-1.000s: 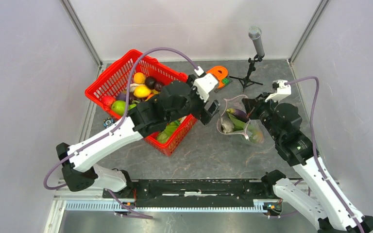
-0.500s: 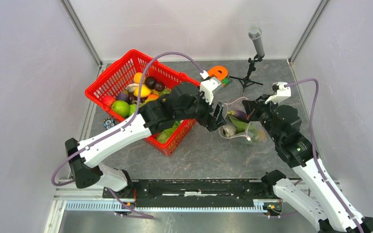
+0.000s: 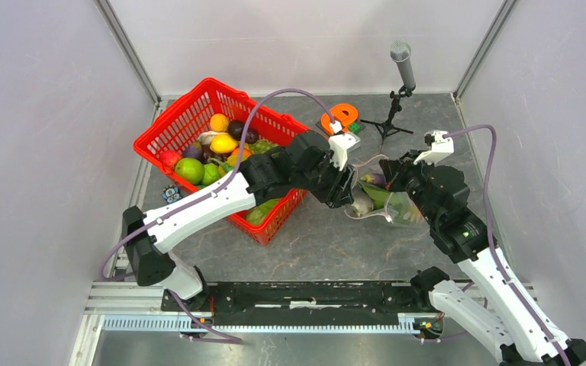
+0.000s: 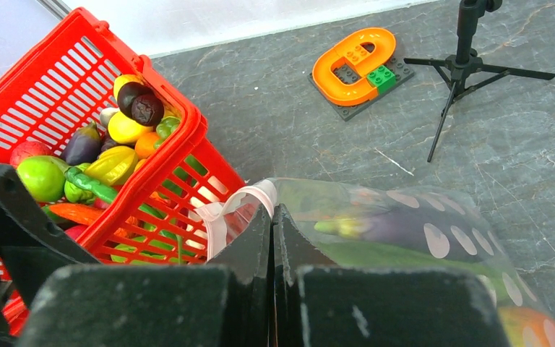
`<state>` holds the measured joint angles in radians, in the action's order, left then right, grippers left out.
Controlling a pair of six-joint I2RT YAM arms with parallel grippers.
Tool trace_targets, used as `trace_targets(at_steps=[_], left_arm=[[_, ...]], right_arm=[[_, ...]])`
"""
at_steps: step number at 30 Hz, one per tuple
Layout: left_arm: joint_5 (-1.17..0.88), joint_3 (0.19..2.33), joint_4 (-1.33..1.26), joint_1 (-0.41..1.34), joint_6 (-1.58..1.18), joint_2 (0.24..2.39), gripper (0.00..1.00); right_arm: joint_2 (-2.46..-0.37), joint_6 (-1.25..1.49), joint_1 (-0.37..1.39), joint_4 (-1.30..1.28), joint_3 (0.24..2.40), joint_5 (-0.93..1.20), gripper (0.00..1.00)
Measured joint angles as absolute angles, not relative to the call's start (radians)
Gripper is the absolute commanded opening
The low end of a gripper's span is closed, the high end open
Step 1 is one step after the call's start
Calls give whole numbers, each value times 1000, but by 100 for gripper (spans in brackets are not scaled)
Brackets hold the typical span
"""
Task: Place the food in the zip-top bag and seal the zipper
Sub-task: Place the fake fish in the zipper food storage bag.
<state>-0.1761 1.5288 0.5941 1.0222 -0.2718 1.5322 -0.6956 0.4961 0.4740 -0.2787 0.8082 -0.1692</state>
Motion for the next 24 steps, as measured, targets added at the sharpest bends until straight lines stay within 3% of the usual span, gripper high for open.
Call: trace_targets(at_steps=[6, 10, 17, 24], left_arm=[[-202, 1529, 597, 1025, -276, 1577, 26], [-216, 1529, 596, 1025, -278, 1581, 3], [-218, 1503, 557, 1025, -275, 1551, 2], [-202, 1349, 314, 1026, -284, 1408, 2]], right_arm=[[-695, 496, 474, -277, 802, -170, 1], [-693, 496, 474, -277, 798, -170, 1], [-686, 496, 474, -271, 789, -172, 2], [-686, 500, 474, -262, 787, -176, 2]])
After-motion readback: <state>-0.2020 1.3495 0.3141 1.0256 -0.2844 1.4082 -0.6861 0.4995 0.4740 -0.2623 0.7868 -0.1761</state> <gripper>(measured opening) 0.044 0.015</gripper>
